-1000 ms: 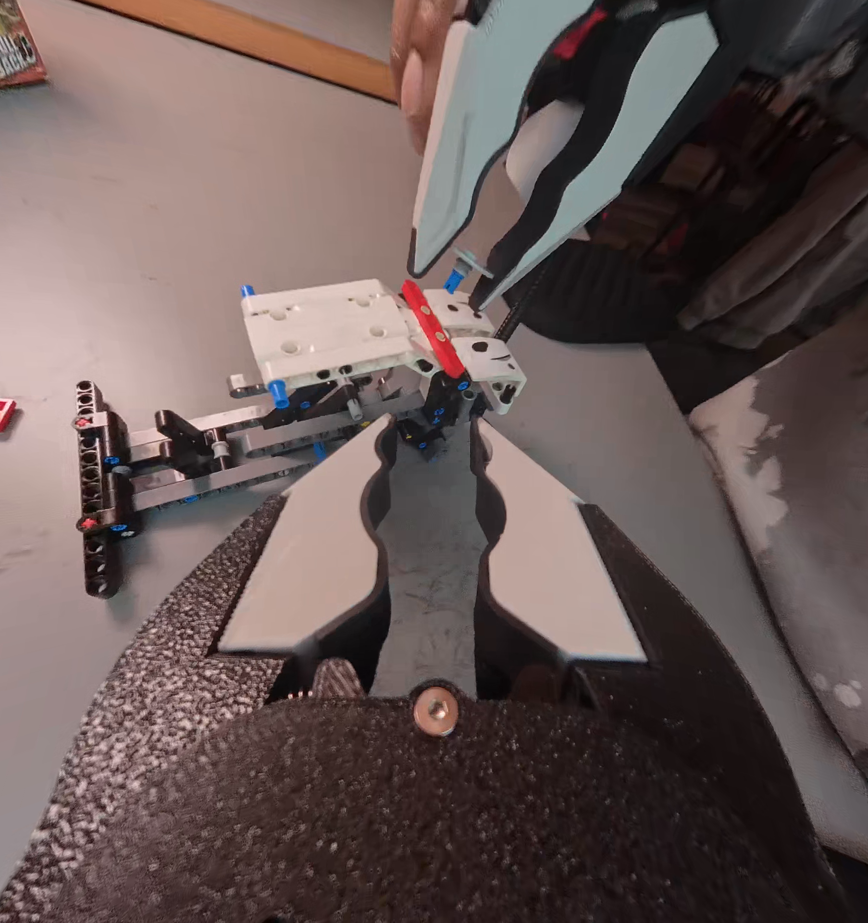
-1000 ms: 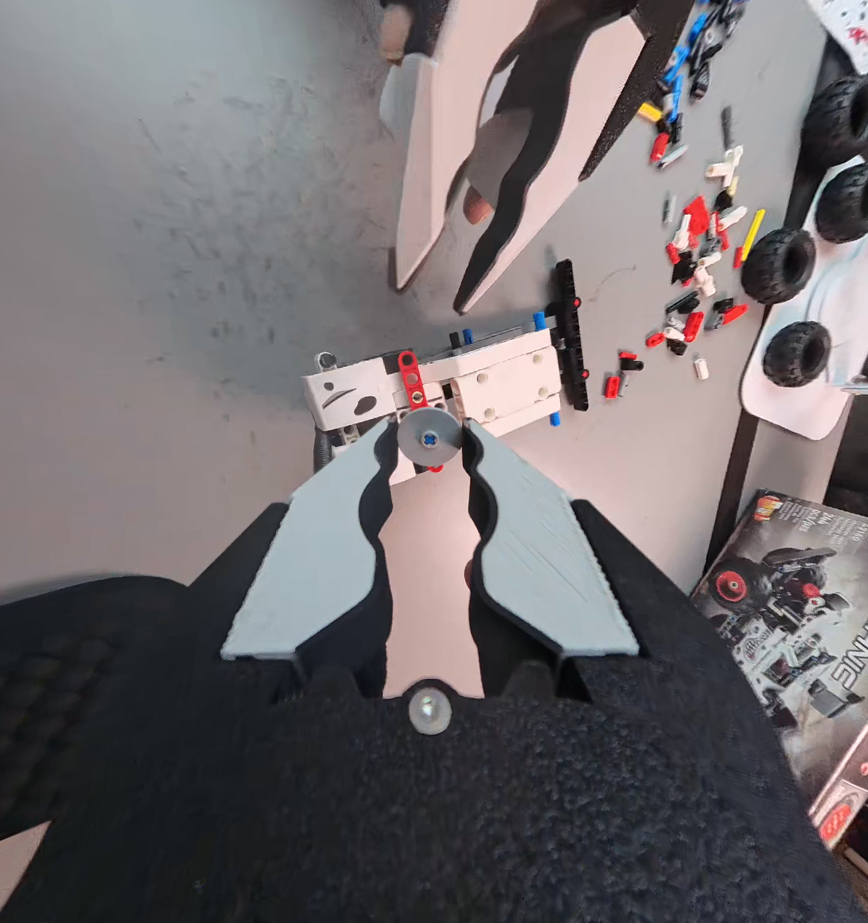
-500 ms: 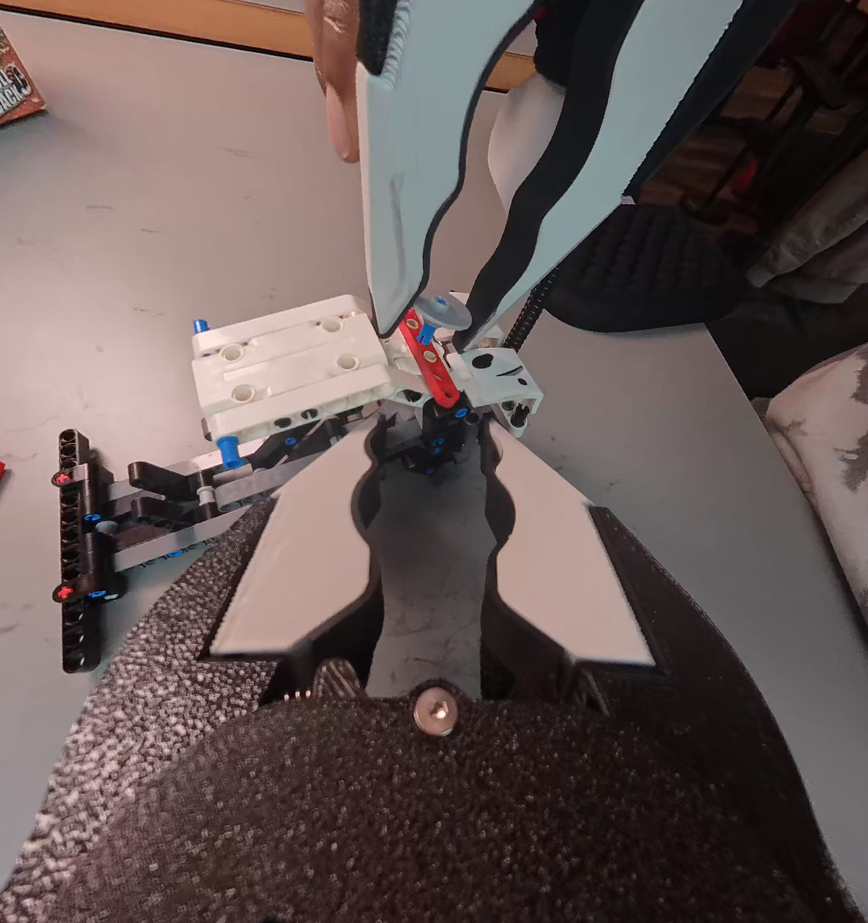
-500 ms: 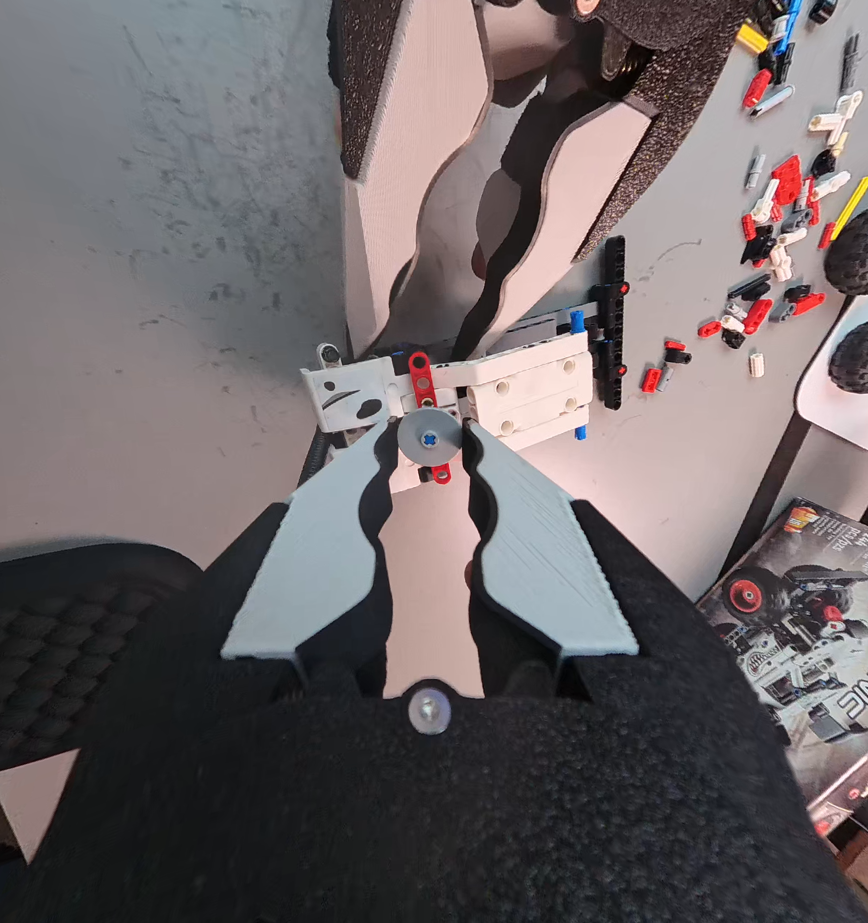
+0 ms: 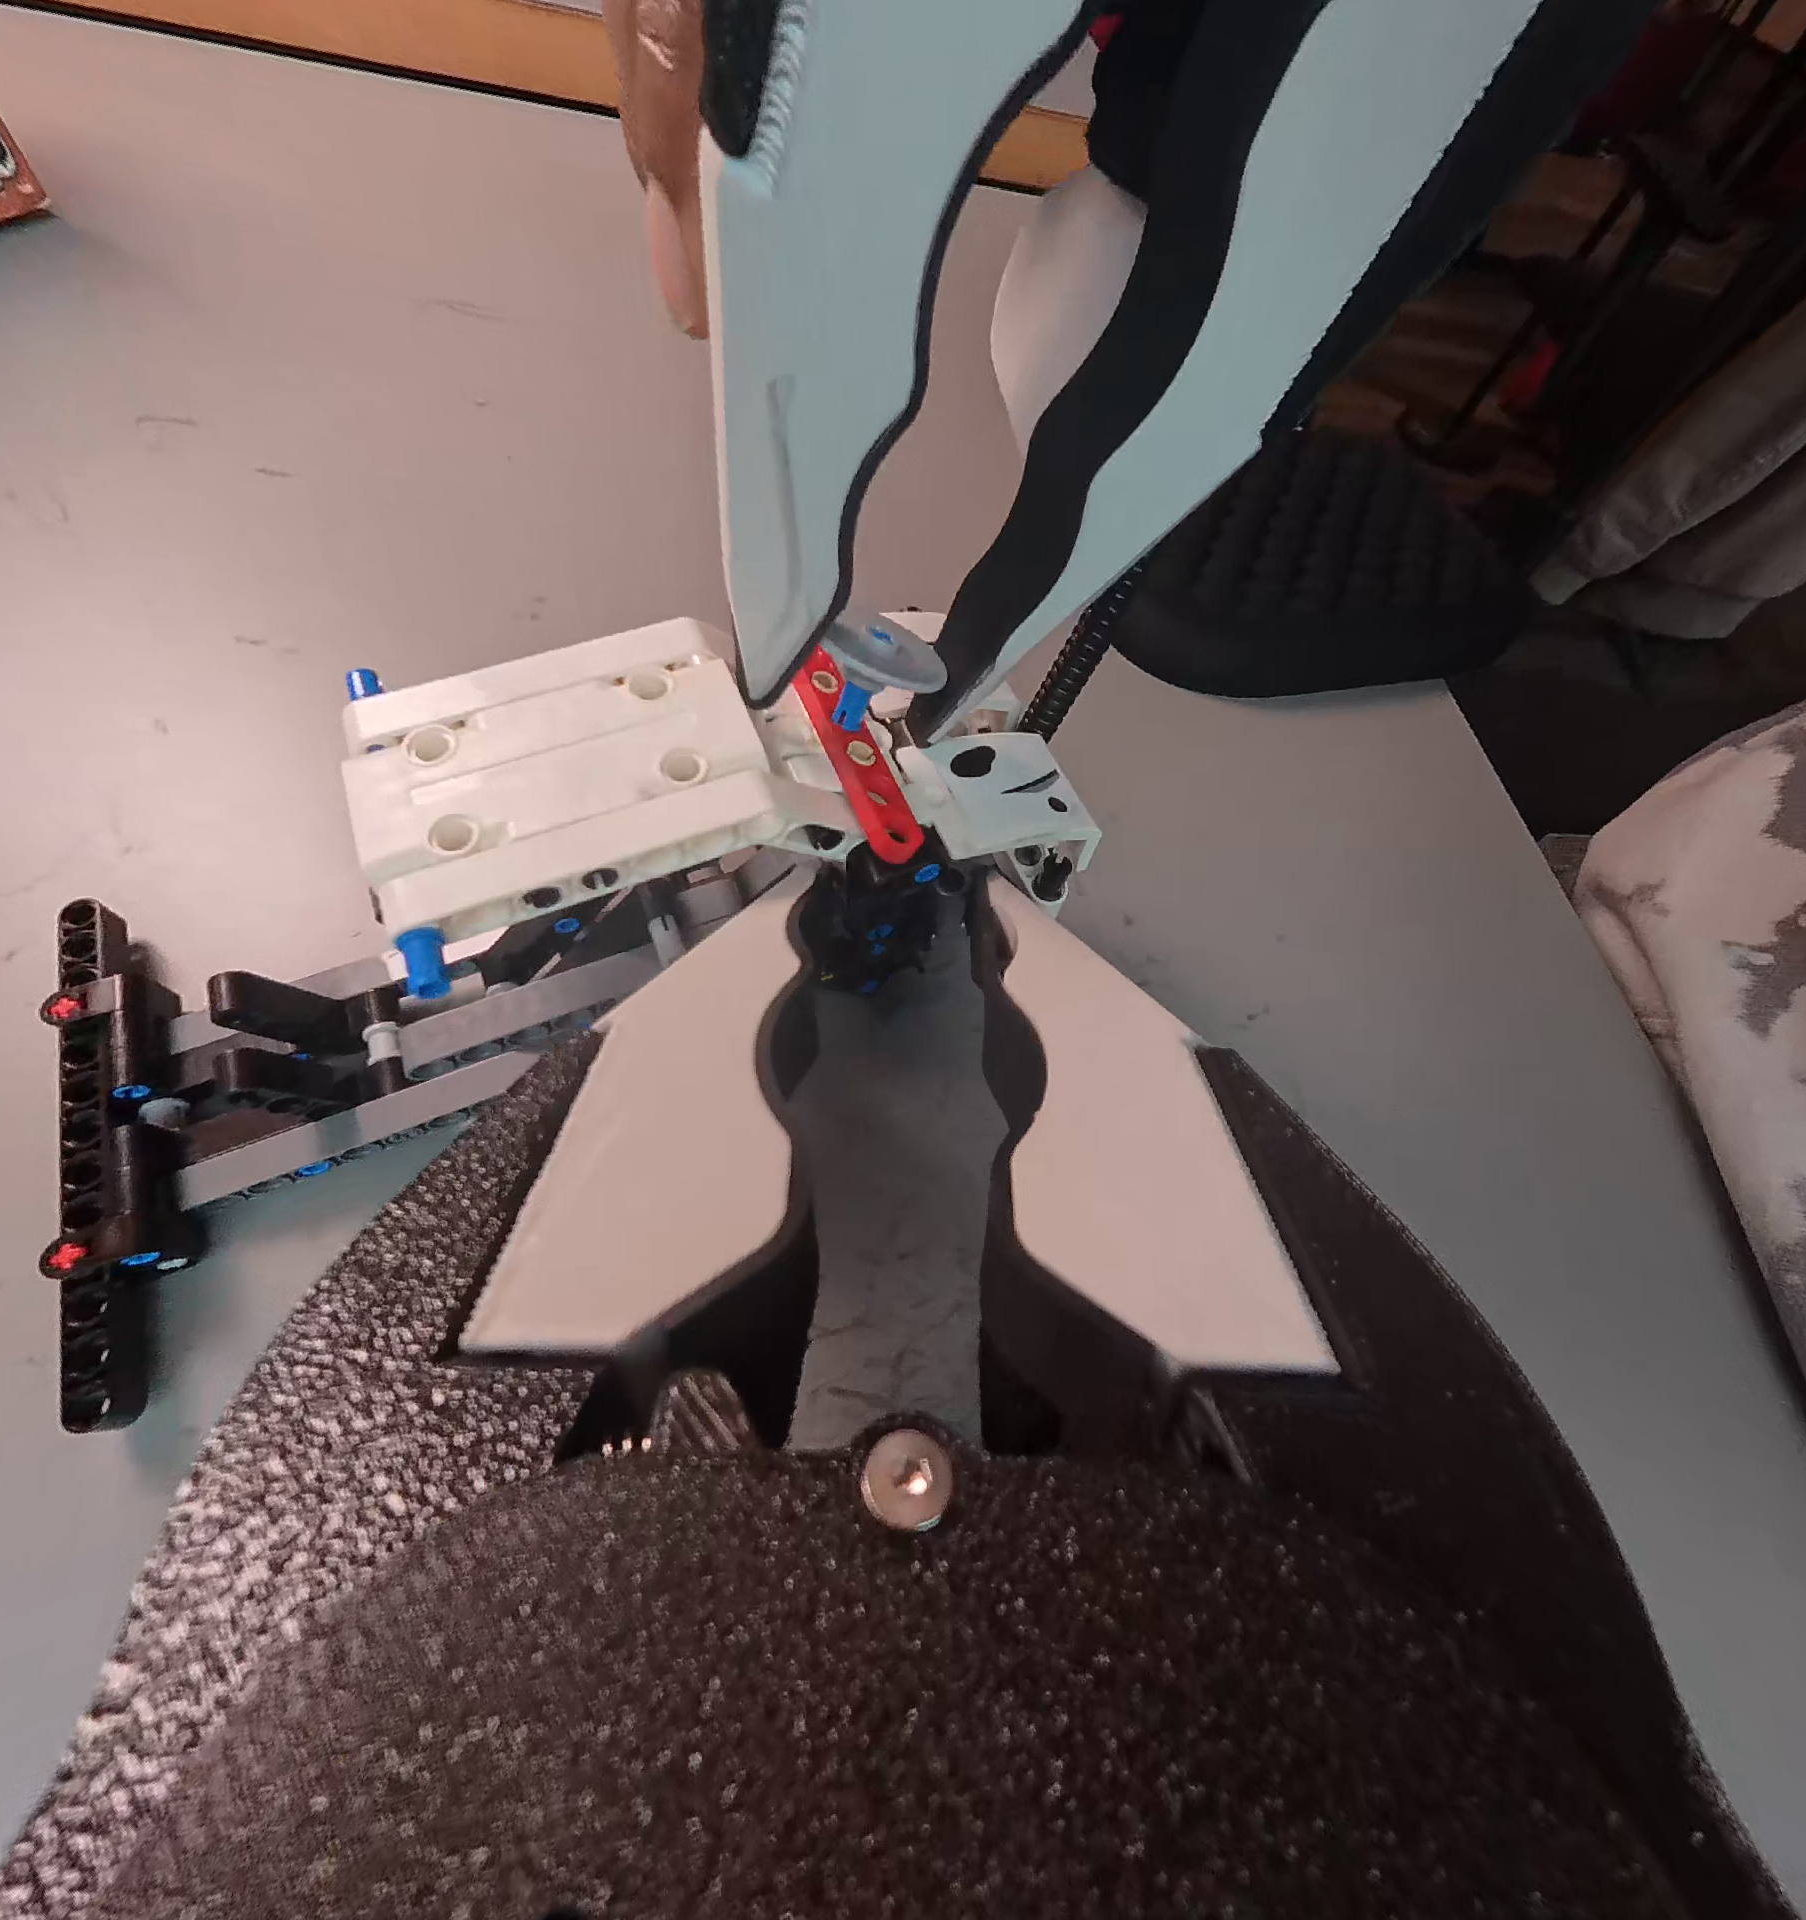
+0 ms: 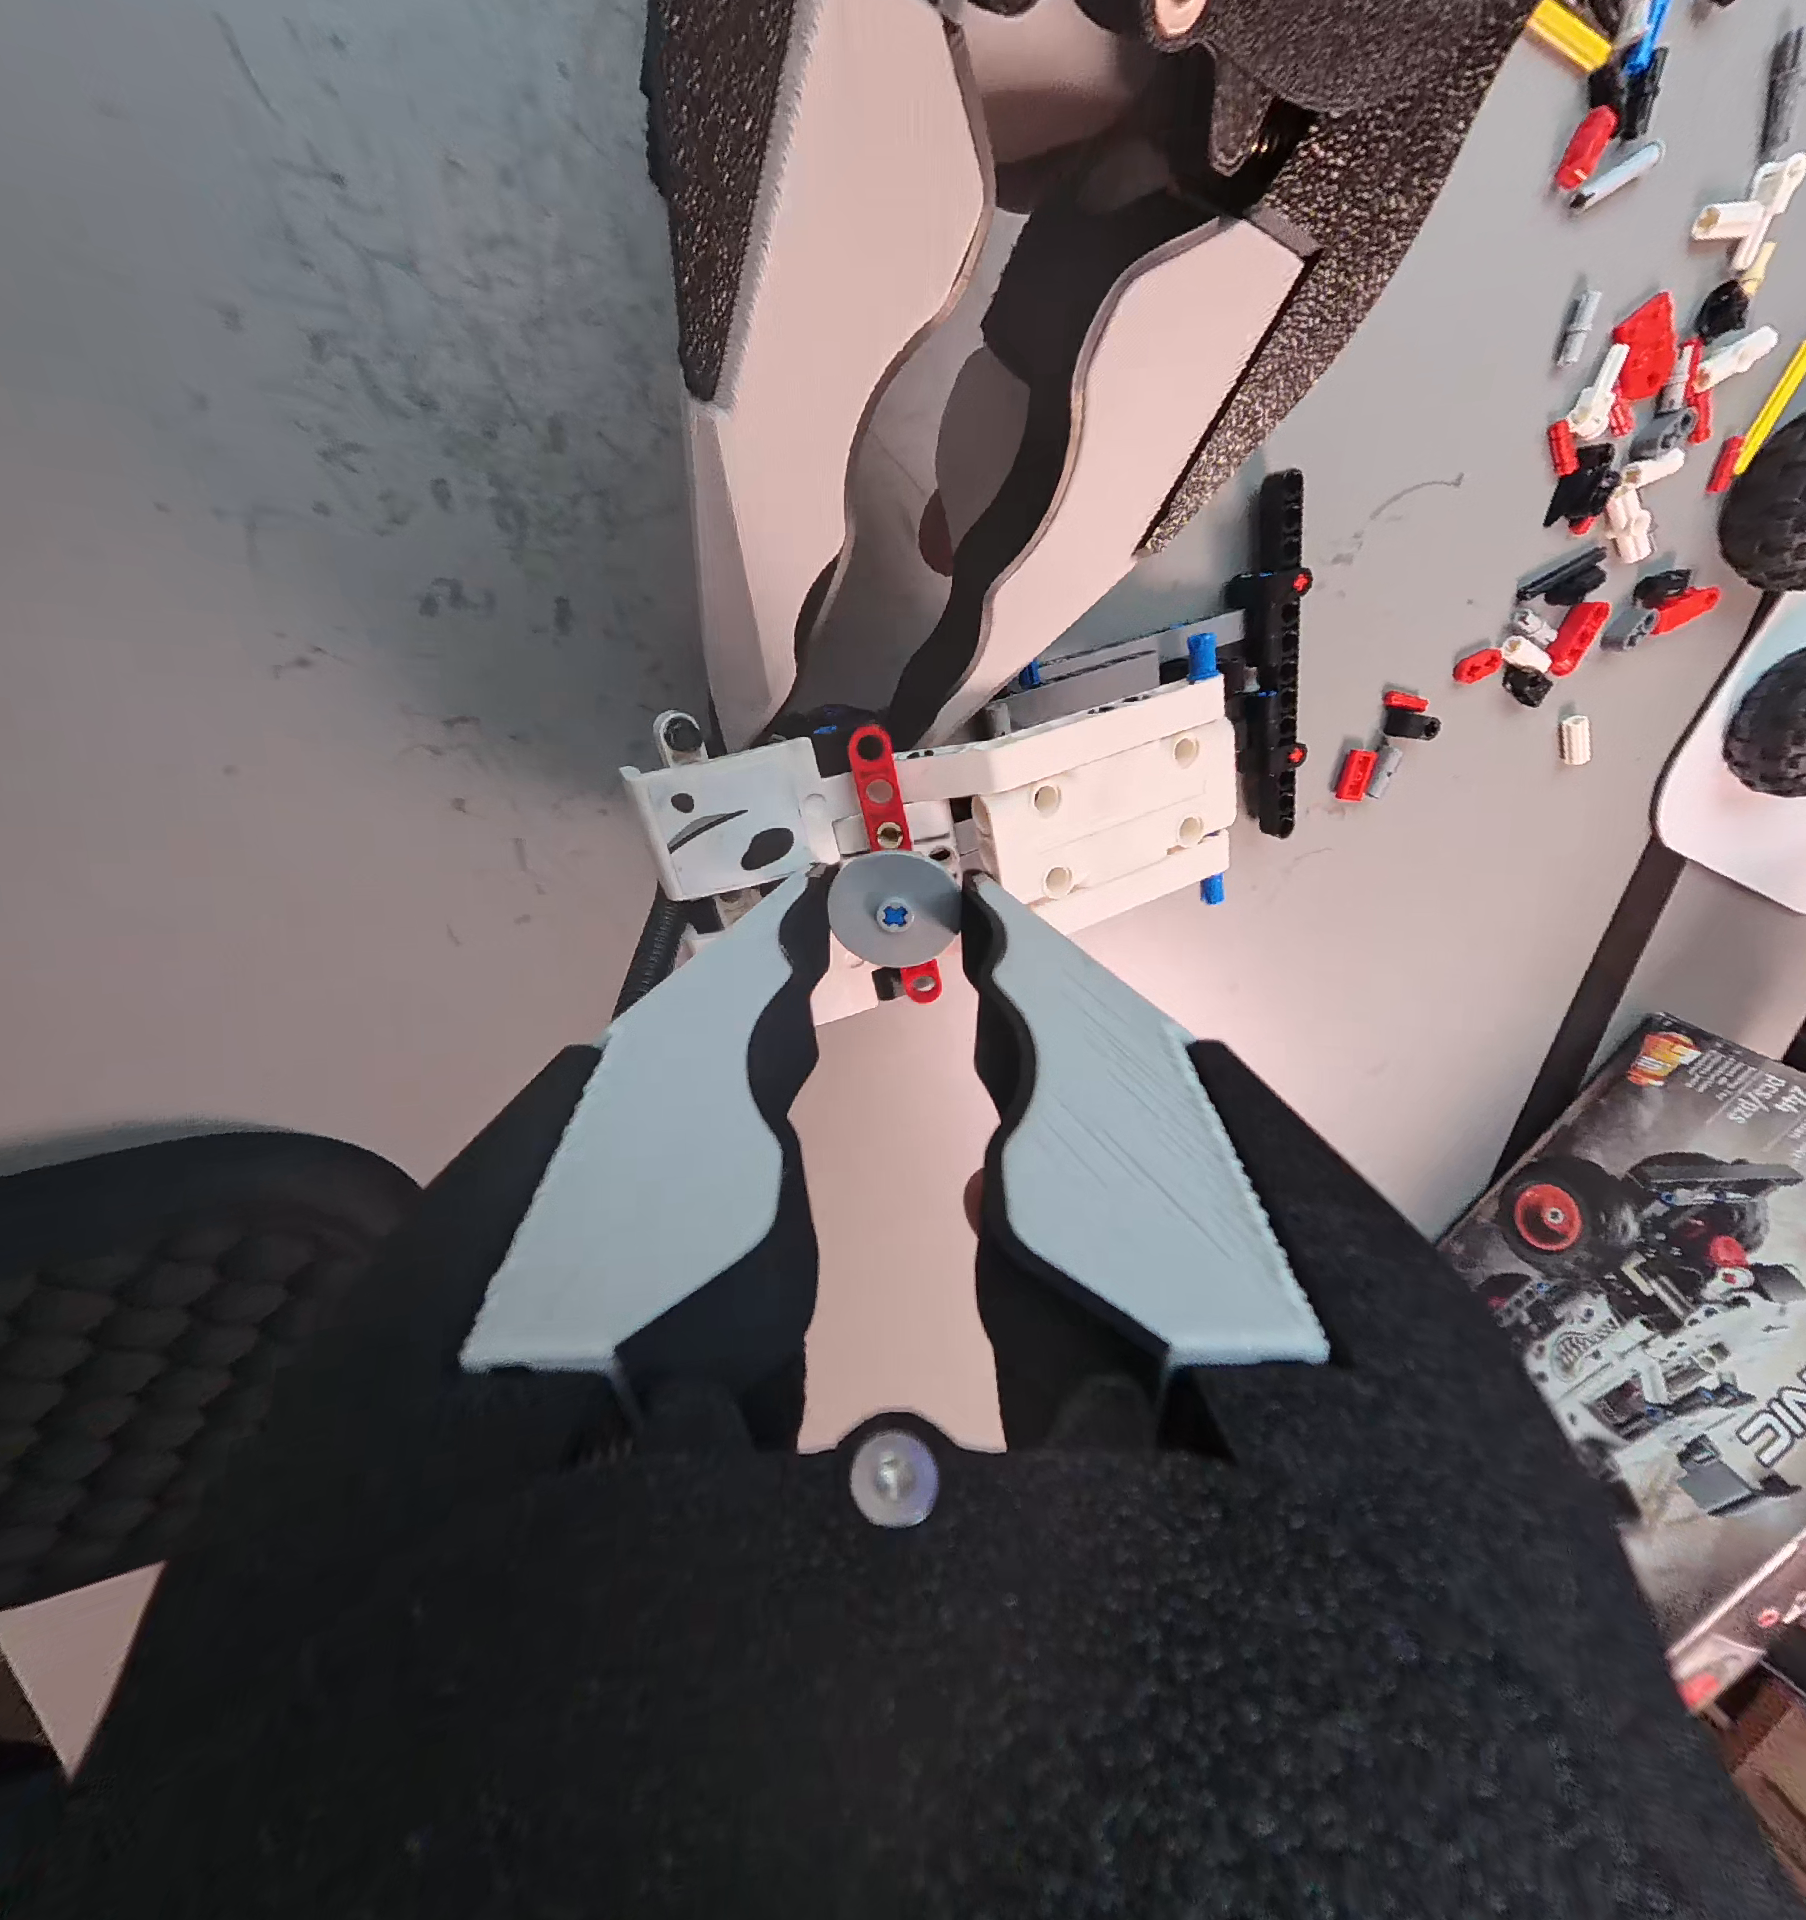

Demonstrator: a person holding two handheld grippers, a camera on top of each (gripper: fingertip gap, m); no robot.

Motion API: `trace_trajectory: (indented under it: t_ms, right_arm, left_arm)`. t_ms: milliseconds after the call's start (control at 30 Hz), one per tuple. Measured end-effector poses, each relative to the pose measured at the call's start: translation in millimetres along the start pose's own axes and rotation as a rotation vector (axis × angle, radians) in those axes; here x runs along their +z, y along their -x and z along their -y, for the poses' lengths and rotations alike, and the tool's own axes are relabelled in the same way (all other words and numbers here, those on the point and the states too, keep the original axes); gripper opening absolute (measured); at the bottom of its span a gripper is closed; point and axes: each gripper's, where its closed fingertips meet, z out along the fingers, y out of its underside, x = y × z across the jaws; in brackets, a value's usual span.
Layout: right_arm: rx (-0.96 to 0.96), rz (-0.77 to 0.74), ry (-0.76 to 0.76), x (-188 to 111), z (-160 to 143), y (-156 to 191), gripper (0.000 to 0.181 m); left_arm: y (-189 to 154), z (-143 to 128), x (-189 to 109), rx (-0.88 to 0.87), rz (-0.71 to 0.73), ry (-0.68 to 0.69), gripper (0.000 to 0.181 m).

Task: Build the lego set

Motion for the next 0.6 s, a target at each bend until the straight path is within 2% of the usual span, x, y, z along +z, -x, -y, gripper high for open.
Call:
trace_trajectory:
  t_ms: [33,433,533,600]
  right_arm:
    - [0.016,-0.009,-0.005,0,-1,0,0.025]
    - [0.063,-0.006,0.026,-1,0,1,0.025]
    - [0.063,-0.01,0.018,-1,1,0,0.025]
    - [0.065,-0.015,0.009,-1,1,0,0.025]
  left_arm:
    - [0,0,0,0.001,-0.001,0.0,0.025]
    - [-1,0,-1,-0.004,0.0,-0.002,0.026]
    - [-1,-4,-11,-0.025,-0.032,0.031,0.028]
    - [-2,-6,-25,-0.062,-0.086,0.036,0.022]
